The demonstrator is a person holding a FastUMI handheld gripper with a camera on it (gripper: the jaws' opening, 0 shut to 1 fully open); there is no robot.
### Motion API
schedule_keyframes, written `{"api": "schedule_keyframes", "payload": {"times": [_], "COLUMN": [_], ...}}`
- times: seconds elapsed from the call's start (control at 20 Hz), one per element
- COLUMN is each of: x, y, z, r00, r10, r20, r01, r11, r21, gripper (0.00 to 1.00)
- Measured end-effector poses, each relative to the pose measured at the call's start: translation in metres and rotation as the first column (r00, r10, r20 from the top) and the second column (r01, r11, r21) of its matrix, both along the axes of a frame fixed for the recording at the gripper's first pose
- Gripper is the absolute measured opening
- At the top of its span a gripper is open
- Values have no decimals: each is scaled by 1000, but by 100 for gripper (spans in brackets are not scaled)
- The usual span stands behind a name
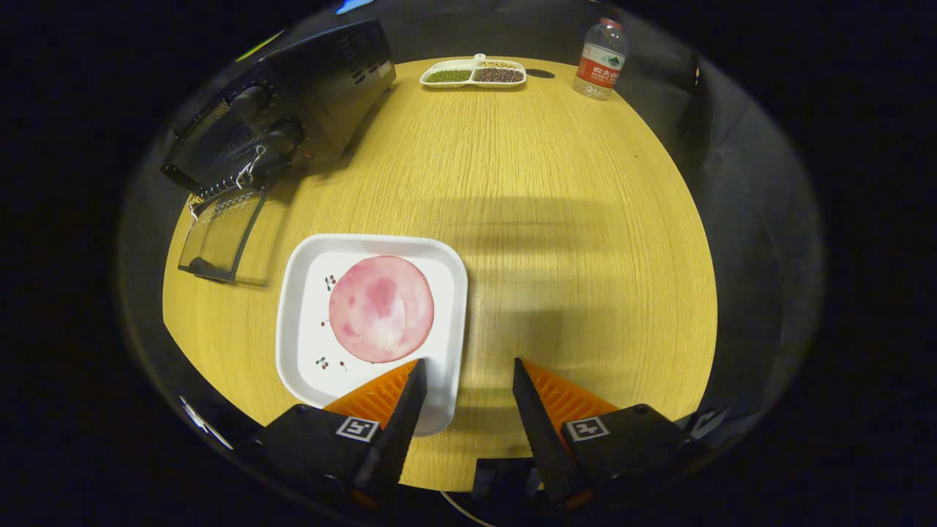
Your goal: Open the toaster oven, put the food inside, and close the toaster oven door.
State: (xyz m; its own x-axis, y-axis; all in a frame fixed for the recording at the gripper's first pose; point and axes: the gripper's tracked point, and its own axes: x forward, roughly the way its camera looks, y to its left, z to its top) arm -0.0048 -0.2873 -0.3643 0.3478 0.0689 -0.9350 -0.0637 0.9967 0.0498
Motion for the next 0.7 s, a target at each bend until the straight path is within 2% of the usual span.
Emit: {"api": "schedule_keyframes", "payload": {"times": [0.1,0.2,0.25,0.4,0.5,0.6,0.7], "x": [3,2,4,5,2,4,6], "y": [12,9,8,11,12,12,12], "z": [-9,-9,-12,-14,-10,-11,-10], "r00": [1000,999,998,995,996,999,999], "r10": [19,-10,-31,-77,-62,-20,-28], "r20": [-23,-42,-50,-68,-63,-34,-32], "r01": [-18,13,34,86,72,26,34], "r11": [999,998,998,987,983,982,977], "r21": [39,55,61,137,170,186,209], "gripper": [51,30,30,6,3,3,2]}}
